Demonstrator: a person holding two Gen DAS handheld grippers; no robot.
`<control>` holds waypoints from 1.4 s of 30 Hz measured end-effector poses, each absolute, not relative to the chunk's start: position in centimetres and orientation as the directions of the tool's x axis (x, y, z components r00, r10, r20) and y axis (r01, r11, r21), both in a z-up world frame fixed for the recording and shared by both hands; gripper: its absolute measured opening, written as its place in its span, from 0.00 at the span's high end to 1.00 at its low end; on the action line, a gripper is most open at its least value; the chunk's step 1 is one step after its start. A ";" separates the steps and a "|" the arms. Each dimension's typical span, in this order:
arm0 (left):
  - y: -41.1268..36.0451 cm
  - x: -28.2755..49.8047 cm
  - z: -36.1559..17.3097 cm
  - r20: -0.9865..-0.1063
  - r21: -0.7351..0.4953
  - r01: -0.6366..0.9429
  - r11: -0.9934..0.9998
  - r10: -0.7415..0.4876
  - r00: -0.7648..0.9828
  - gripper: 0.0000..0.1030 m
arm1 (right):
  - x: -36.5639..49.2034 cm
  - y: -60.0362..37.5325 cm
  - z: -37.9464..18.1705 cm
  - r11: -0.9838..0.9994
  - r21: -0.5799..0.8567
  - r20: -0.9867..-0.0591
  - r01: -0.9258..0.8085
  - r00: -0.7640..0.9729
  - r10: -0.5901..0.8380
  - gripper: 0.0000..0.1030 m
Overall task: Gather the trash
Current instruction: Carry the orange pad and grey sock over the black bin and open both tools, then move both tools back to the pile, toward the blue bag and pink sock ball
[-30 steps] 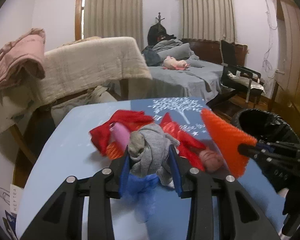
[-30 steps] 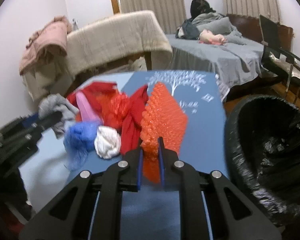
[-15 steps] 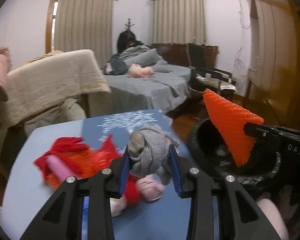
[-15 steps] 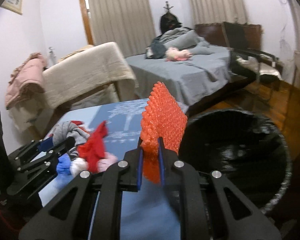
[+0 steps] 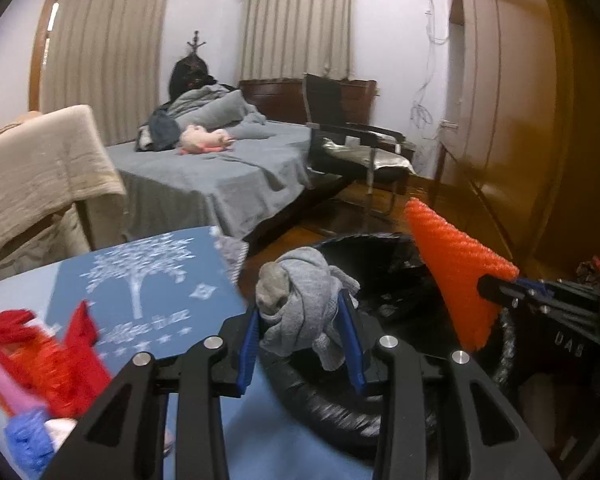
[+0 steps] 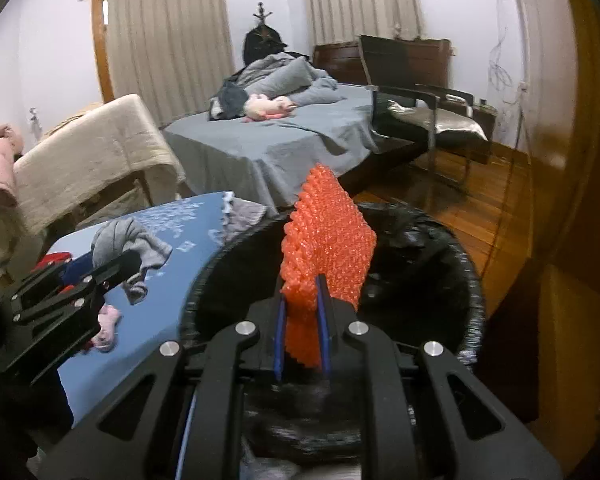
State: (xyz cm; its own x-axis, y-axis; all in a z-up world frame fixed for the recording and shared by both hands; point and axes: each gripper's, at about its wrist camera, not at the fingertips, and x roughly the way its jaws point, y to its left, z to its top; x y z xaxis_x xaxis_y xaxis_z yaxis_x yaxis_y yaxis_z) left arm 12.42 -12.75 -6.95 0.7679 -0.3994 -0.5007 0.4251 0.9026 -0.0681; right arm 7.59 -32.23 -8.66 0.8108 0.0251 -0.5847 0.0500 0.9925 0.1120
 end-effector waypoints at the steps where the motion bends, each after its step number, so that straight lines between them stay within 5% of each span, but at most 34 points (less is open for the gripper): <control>1: -13.5 12.6 -7.0 -0.501 -0.075 0.435 0.897 -0.411 0.762 0.65 | 7.6 -32.6 -8.8 0.992 0.110 -0.586 0.058 0.810 0.018 0.86; 4: -15.5 13.5 -7.2 -0.509 -0.092 0.474 0.875 -0.451 0.733 0.62 | 7.7 -33.9 -9.2 0.991 0.101 -0.592 0.092 0.806 -0.014 0.82; 14: -14.8 14.2 -6.9 -0.499 -0.070 0.480 0.874 -0.447 0.742 0.28 | 6.4 -35.9 -9.5 0.983 0.076 -0.555 0.169 0.826 -0.099 0.12; 20: -9.1 12.7 -6.1 -0.478 -0.036 0.366 0.930 -0.338 0.811 0.13 | 6.1 -33.1 -9.2 0.981 0.121 -0.542 0.153 0.838 -0.064 0.06; 42: 9.7 6.0 -10.4 -0.560 0.036 -0.040 0.999 0.053 0.827 0.12 | 7.4 -14.2 -11.5 0.977 0.098 -0.554 -0.188 0.806 0.211 0.06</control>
State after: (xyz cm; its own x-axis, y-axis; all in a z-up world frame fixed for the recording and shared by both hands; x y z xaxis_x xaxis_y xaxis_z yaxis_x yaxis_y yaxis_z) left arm 6.03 9.69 -10.41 0.8271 0.0529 -0.5596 -0.0395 0.9986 0.0360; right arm 7.38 -14.25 -11.52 0.8055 0.2107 -0.5538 -0.1879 0.9772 0.0985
